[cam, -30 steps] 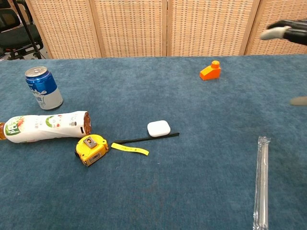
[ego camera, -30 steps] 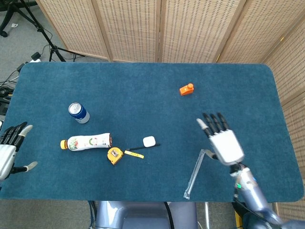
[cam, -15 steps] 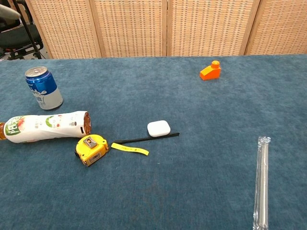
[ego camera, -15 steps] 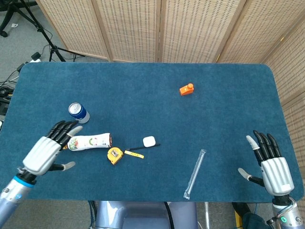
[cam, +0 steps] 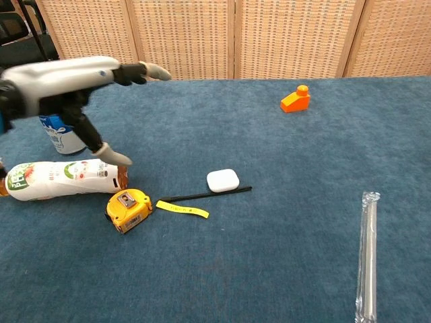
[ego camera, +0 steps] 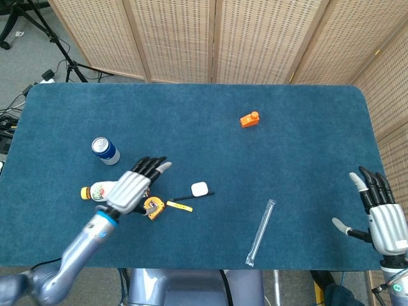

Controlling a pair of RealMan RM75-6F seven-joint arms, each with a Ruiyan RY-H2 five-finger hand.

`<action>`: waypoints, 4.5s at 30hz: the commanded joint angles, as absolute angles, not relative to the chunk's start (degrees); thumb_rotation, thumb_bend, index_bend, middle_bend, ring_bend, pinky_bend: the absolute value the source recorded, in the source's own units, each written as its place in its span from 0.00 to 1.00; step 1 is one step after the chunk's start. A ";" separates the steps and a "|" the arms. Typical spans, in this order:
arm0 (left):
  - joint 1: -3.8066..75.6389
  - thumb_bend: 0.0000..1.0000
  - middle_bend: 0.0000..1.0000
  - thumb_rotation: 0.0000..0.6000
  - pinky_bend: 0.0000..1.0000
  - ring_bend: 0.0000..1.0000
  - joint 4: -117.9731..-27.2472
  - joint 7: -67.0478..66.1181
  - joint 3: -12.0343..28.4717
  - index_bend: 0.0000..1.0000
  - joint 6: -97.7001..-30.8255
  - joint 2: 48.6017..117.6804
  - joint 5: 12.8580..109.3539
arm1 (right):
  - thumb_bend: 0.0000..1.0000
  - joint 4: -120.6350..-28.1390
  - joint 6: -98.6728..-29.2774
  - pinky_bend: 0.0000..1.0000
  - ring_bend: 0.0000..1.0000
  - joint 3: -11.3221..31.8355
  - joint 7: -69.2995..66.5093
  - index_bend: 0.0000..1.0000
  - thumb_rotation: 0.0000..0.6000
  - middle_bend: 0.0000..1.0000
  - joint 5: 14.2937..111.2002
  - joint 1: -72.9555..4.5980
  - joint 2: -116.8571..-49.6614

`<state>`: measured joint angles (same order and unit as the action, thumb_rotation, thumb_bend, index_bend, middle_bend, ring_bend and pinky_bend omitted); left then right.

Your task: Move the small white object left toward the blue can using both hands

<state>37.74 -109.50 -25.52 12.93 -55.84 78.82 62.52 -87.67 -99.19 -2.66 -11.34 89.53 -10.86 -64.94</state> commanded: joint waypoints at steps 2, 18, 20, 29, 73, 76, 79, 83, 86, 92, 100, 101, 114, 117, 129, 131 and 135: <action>50.69 0.00 0.00 1.00 0.00 0.00 -99.82 -37.79 18.11 0.00 -54.41 94.11 41.25 | 0.00 -87.56 -98.18 0.00 0.00 -1.88 -12.30 0.00 1.00 0.00 89.49 -10.47 -64.54; 61.85 0.00 0.00 1.00 0.00 0.00 -87.30 -46.71 23.01 0.07 -62.70 105.79 22.19 | 0.00 -87.41 -96.63 0.00 0.00 0.09 -14.91 0.00 1.00 0.00 89.56 -9.46 -63.71; 62.91 0.00 0.00 1.00 0.00 0.00 -85.30 -48.36 23.04 0.08 -64.01 107.14 19.83 | 0.00 -87.41 -96.45 0.00 0.00 0.33 -15.22 0.00 1.00 0.00 89.62 -9.33 -63.61; 65.47 0.06 0.00 1.00 0.00 0.00 -79.02 -49.44 25.21 0.11 -63.34 111.84 13.67 | 0.00 -87.44 -95.93 0.00 0.00 1.12 -15.94 0.00 1.00 0.00 89.90 -8.81 -63.28; 68.65 0.22 0.39 1.00 0.56 0.39 -59.13 -50.53 29.30 0.57 -71.56 128.64 24.74 | 0.00 -87.45 -92.51 0.00 0.00 3.88 -18.61 0.00 1.00 0.00 90.36 -7.67 -62.51; 68.44 0.25 0.42 1.00 0.58 0.42 -58.73 -50.37 29.48 0.60 -71.48 129.10 25.75 | 0.00 -87.42 -92.66 0.00 0.00 4.09 -18.90 0.00 1.00 0.00 90.37 -7.52 -62.47; 68.10 0.26 0.43 1.00 0.58 0.42 -58.27 -50.52 29.54 0.61 -71.62 129.50 26.93 | 0.00 -87.42 -92.42 0.00 0.00 4.22 -19.19 0.00 1.00 0.00 90.33 -7.46 -62.43; 67.45 0.27 0.43 1.00 0.58 0.42 -59.43 -49.09 29.82 0.61 -72.18 128.76 29.88 | 0.00 -87.34 -92.29 0.00 0.00 4.45 -19.40 0.00 1.00 0.00 90.27 -7.36 -62.39; 66.63 0.27 0.43 1.00 0.58 0.42 -62.04 -48.18 30.46 0.61 -72.94 127.17 31.81 | 0.00 -87.34 -92.04 0.00 0.00 4.59 -19.57 0.00 1.00 0.00 90.21 -7.38 -62.36; 63.03 0.27 0.43 1.00 0.58 0.42 -73.07 -48.85 30.02 0.61 -74.65 119.94 34.90 | 0.00 -87.47 -91.82 0.00 0.00 4.66 -19.54 0.00 1.00 0.00 90.36 -7.25 -62.36; 52.55 0.26 0.43 1.00 0.58 0.42 -96.11 -47.85 22.93 0.62 -70.33 97.62 40.55 | 0.00 -87.76 -91.51 0.00 0.00 4.54 -18.76 0.00 1.00 0.00 90.94 -7.21 -62.60; 51.02 0.26 0.43 1.00 0.58 0.42 -97.95 -46.76 21.98 0.62 -70.06 94.64 41.95 | 0.00 -87.80 -91.51 0.00 0.00 4.52 -18.56 0.00 1.00 0.00 91.04 -7.19 -62.66; 31.44 0.26 0.43 1.00 0.58 0.42 -87.57 -5.62 5.78 0.61 -67.23 74.15 71.77 | 0.00 -89.10 -91.24 0.00 0.00 3.65 -14.37 0.00 1.00 0.00 93.10 -7.13 -63.68; 29.87 0.26 0.43 1.00 0.58 0.42 -82.69 0.20 4.66 0.62 -67.37 75.28 73.71 | 0.00 -89.15 -91.01 0.00 0.00 3.55 -13.86 0.00 1.00 0.00 93.20 -7.15 -63.86; 27.42 0.26 0.43 1.00 0.58 0.42 -70.99 6.94 5.14 0.61 -68.47 81.25 74.92 | 0.00 -89.18 -90.33 0.00 0.00 3.40 -13.63 0.00 1.00 0.00 93.34 -7.27 -64.02; 27.35 0.26 0.43 1.00 0.58 0.42 -70.07 6.98 5.54 0.61 -69.00 82.25 75.15 | 0.00 -89.23 -90.38 0.00 0.00 3.42 -13.69 0.00 1.00 0.00 93.36 -7.24 -63.98; 27.45 0.26 0.43 1.00 0.58 0.42 -68.25 4.43 7.57 0.61 -69.97 85.79 73.35 | 0.00 -89.35 -90.36 0.00 0.00 3.44 -14.05 0.00 1.00 0.00 93.30 -7.18 -63.81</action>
